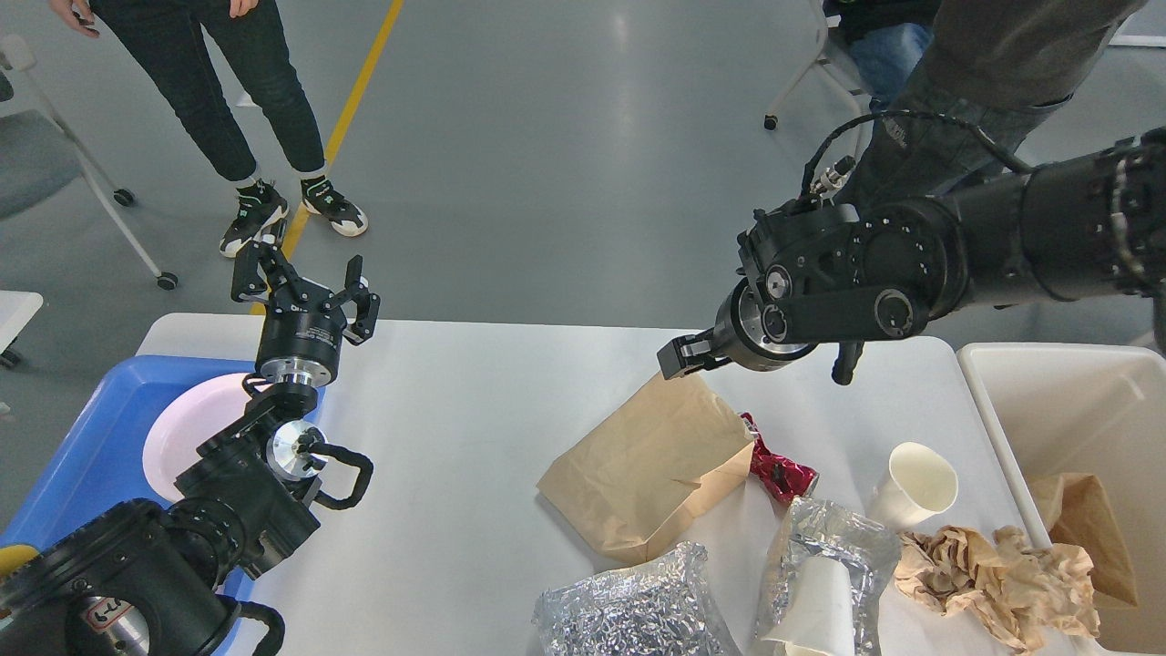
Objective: Tidy desktop
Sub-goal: 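Move the right gripper down toward the flat brown paper bag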
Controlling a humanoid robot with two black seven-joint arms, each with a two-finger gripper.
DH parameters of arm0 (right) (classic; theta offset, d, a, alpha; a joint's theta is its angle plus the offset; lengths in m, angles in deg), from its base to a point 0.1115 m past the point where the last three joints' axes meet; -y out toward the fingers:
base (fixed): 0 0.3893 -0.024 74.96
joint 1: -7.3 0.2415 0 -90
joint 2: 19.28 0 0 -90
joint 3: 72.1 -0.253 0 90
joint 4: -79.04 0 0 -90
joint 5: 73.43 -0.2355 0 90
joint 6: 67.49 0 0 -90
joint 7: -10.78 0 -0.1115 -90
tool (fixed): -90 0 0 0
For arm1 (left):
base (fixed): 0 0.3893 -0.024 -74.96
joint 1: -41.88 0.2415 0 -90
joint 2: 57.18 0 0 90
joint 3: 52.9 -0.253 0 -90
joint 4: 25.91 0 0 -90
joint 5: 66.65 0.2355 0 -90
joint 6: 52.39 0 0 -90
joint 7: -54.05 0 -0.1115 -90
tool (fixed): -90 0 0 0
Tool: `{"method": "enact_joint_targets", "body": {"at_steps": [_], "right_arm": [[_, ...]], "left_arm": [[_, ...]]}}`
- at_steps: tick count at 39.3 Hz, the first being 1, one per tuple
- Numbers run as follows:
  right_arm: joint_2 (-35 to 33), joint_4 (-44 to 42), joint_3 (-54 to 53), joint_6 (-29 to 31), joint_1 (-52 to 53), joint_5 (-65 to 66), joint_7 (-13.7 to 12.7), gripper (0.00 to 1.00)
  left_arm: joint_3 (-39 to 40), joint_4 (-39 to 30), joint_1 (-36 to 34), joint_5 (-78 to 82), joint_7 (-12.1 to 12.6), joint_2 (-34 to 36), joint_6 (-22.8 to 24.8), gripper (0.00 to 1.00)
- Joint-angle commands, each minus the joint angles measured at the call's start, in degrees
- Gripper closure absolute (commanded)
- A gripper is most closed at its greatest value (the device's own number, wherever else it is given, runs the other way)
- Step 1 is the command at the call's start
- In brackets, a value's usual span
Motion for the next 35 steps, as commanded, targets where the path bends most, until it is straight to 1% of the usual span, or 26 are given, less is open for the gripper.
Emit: {"method": "enact_joint_targets", "body": {"at_steps": [1, 12, 13, 14, 18, 22, 30, 35], "right_arm": [[-0.16, 0.87, -0.04, -10.32, -3.96, 1.74, -3.38, 0.0], [-0.07, 0.51, 0.48, -8.84, -10.48, -0.72, -3.39, 0.0], [-0.16, 0.51, 0.57, -8.05, -10.91, -0.99, -3.3, 0.0], [-0.42, 0.51, 0.57, -5.44, -11.53, -1.6, -3.3, 0.0], [-0.68, -0.54, 0.48, 1.78, -13.46, -4.67, -3.3, 0.0], [-2.34, -1.16, -0.04, 5.56, -14.61, -10.98, -3.3, 0.0], [-3.41, -1.6, -0.13, 7.16, -13.91, -20.57, -3.3, 0.0], [-3.58, -2.47, -0.22, 6.89, -13.29, -33.31, -3.3, 0.0]], "left_arm": [[0.0, 0.0, 0.0, 0.02, 0.04, -0.03, 0.0, 0.03], [0.0, 0.0, 0.0, 0.02, 0.04, 0.06, 0.0, 0.03], [0.0, 0.0, 0.0, -0.06, -0.05, 0.06, 0.0, 0.03], [0.0, 0.0, 0.0, -0.07, 0.04, 0.06, 0.0, 0.03], [0.0, 0.0, 0.0, 0.02, 0.04, -0.03, 0.0, 0.03], [0.0, 0.0, 0.0, 0.02, 0.04, -0.03, 0.0, 0.03], [0.0, 0.0, 0.0, -0.06, 0.04, 0.06, 0.0, 0.03], [0.0, 0.0, 0.0, 0.02, 0.04, 0.06, 0.0, 0.03]]}}
